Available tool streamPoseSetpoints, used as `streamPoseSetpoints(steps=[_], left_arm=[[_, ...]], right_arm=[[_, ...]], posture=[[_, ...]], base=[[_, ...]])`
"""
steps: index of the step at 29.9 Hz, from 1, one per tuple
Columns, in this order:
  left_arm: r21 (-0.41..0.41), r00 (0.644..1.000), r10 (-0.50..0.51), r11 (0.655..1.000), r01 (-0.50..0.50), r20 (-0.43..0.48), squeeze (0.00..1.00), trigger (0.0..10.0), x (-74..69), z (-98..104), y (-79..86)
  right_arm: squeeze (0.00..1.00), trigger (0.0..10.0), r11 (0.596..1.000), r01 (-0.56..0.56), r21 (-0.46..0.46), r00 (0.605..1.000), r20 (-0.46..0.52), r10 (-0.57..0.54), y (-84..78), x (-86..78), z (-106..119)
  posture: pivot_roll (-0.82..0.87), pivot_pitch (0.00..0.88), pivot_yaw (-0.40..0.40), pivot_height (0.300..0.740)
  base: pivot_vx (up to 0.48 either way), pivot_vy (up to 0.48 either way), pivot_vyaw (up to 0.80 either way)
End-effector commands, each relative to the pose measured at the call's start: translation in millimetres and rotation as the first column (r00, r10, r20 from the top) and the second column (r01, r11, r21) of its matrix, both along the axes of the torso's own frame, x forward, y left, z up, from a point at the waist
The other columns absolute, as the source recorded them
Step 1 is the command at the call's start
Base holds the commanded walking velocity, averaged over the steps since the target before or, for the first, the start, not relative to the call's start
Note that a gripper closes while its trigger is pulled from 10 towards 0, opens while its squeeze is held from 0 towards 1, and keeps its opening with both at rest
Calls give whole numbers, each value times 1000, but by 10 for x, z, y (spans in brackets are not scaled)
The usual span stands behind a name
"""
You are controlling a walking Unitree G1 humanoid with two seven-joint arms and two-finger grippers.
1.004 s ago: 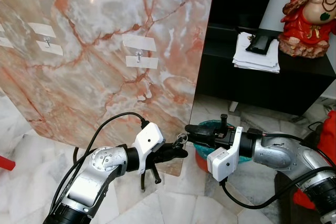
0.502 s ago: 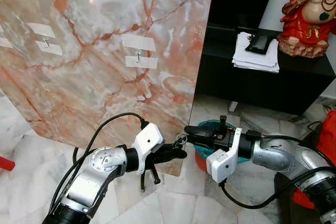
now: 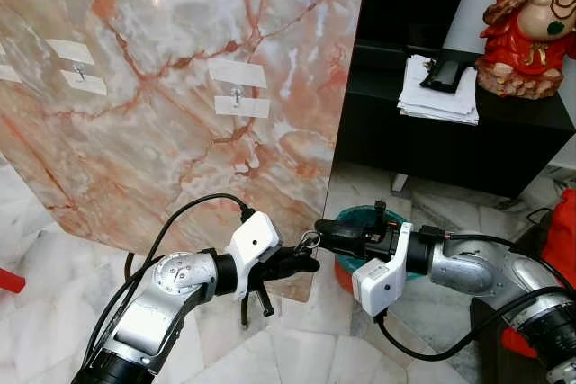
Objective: Hang keys on a hook
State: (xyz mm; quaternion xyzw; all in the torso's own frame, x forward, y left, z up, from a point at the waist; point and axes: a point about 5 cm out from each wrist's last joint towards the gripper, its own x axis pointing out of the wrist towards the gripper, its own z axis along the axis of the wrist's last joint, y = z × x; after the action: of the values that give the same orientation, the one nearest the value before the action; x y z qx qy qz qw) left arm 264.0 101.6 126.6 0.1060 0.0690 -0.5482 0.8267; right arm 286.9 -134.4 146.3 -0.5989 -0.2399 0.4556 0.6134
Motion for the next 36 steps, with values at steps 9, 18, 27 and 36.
streamPoseSetpoints(steps=[9, 18, 27, 36], left_arm=[[9, 999, -47, 999, 47, 0, 0, 10000, -35, -3, -76], [7, 999, -46, 999, 46, -4, 0, 10000, -38, -5, -75], [9, 999, -46, 999, 46, -3, 0, 10000, -37, -7, -75], [10, 999, -46, 999, 46, -3, 0, 10000, -38, -8, -76]], right_arm=[[0, 0, 1000, -16, 8, 1000, 10, 16, 33, 0, 16], [0, 10000, 1000, -25, -10, 999, 25, 25, 40, -9, 1], [0, 10000, 999, -31, -14, 999, 31, 31, 46, -12, -5], [0, 0, 999, -40, -17, 999, 32, 40, 49, -15, -2]], posture=[[10, 77, 1, 740], [12, 79, 1, 740], [11, 78, 1, 740], [11, 78, 0, 740]], base=[[0, 0, 0], [0, 0, 0], [0, 0, 0], [0, 0, 0]])
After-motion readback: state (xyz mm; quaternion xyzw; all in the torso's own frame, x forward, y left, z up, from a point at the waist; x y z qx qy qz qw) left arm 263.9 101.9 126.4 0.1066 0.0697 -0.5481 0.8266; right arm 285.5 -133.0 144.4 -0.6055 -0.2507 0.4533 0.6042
